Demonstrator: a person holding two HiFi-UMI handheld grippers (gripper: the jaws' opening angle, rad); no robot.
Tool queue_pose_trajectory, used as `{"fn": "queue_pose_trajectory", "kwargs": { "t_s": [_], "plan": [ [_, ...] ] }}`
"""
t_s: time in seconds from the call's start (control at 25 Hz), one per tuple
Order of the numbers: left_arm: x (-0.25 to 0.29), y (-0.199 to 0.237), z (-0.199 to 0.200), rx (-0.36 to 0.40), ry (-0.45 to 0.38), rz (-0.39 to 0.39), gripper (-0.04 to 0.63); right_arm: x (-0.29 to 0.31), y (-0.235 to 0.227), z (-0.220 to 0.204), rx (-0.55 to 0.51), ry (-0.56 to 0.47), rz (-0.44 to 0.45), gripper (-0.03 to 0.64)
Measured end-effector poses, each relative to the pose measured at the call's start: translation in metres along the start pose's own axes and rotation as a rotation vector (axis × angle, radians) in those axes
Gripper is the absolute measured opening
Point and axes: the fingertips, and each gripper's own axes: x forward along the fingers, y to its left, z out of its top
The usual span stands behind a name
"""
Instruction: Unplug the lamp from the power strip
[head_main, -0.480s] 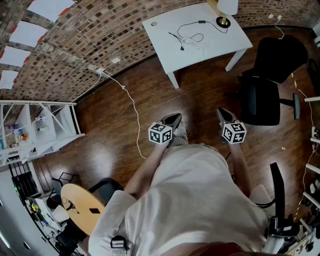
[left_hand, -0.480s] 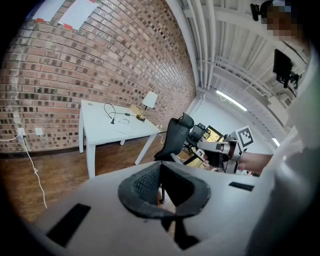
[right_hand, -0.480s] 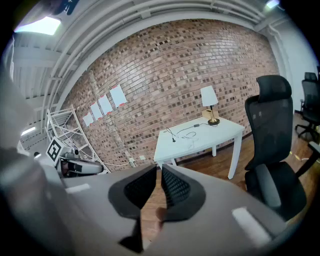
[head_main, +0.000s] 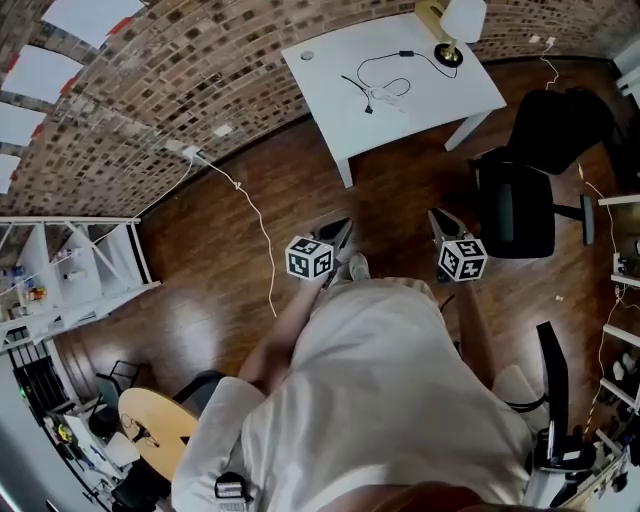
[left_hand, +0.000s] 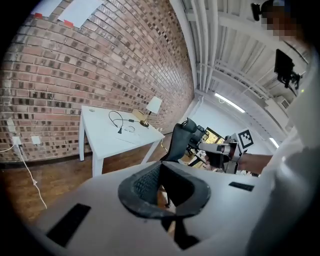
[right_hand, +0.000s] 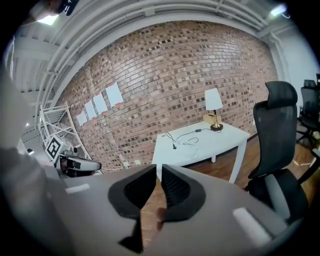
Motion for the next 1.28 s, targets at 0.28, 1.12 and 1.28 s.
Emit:
{"fn": "queue_pose_trajectory", "kwargs": {
  "t_s": [0.28, 1.12, 1.28],
  "plan": [
    [-0.003, 0.032, 0.014, -0.01, -0.019, -0.022, 0.0, 0.028, 0.017, 0.01, 0.002, -0.022, -0.021, 0.021],
    [-0.013, 0.04, -0.003, -0.099, -0.056, 0.015, 0.0, 0.051, 0.03, 0.011, -0.073, 0.062, 0.043, 0.021],
    [-0.011, 0.052, -0.002, -0.114, -0.056, 0.063, 0.0, 0.075, 0.032, 0.015, -0.082, 0.083, 0.097, 0.021]
  ]
}}
